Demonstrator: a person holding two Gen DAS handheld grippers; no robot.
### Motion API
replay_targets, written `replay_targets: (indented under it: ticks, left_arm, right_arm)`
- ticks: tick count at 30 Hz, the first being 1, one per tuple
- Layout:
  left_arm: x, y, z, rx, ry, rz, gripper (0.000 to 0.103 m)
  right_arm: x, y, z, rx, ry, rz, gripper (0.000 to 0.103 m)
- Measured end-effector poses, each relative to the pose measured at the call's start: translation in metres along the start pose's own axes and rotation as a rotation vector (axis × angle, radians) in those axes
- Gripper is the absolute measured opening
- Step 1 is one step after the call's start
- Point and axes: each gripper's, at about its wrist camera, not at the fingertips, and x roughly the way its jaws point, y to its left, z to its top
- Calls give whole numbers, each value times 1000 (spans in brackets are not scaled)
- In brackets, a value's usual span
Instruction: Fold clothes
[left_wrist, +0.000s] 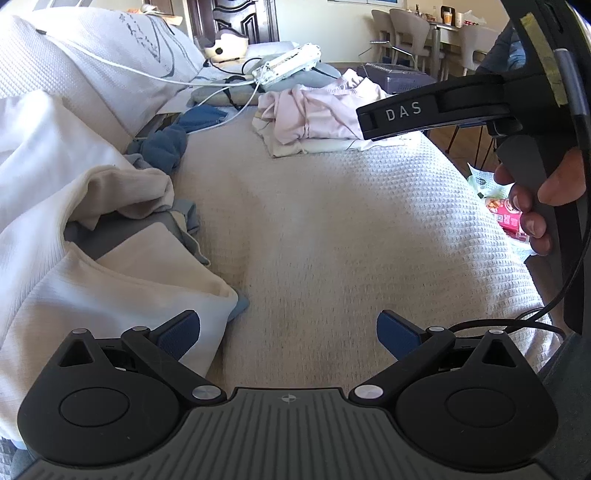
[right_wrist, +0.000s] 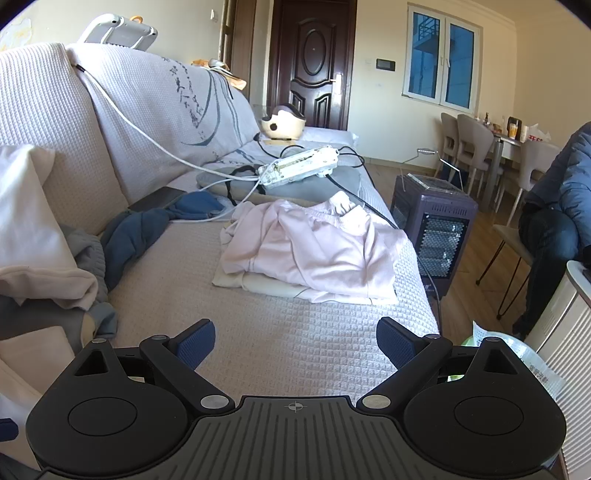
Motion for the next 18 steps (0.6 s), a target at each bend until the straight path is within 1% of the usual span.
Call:
replay_targets:
  ticks: [3,5,10,13,18]
  left_arm:
    - [-1,0,1,-6,-2,-4,103]
    - [2,0,-5,-10,-4,-4,103]
    - [-2,-3,-5,-22,10,-7,103]
    - [2,6,0,-65,33,-24,103]
    - [-6,9,0,-101,29,-38,103]
  right_arm:
    - [-1,-1,1,-1,-3,-1,96]
    - [-1,-1,2,-2,-4,-1,96]
    - [0,2,-1,-4,-7,-4,96]
    - [1,2,-1,-9,-3,-1,96]
    - [1,2,-1,-18,3,3,96]
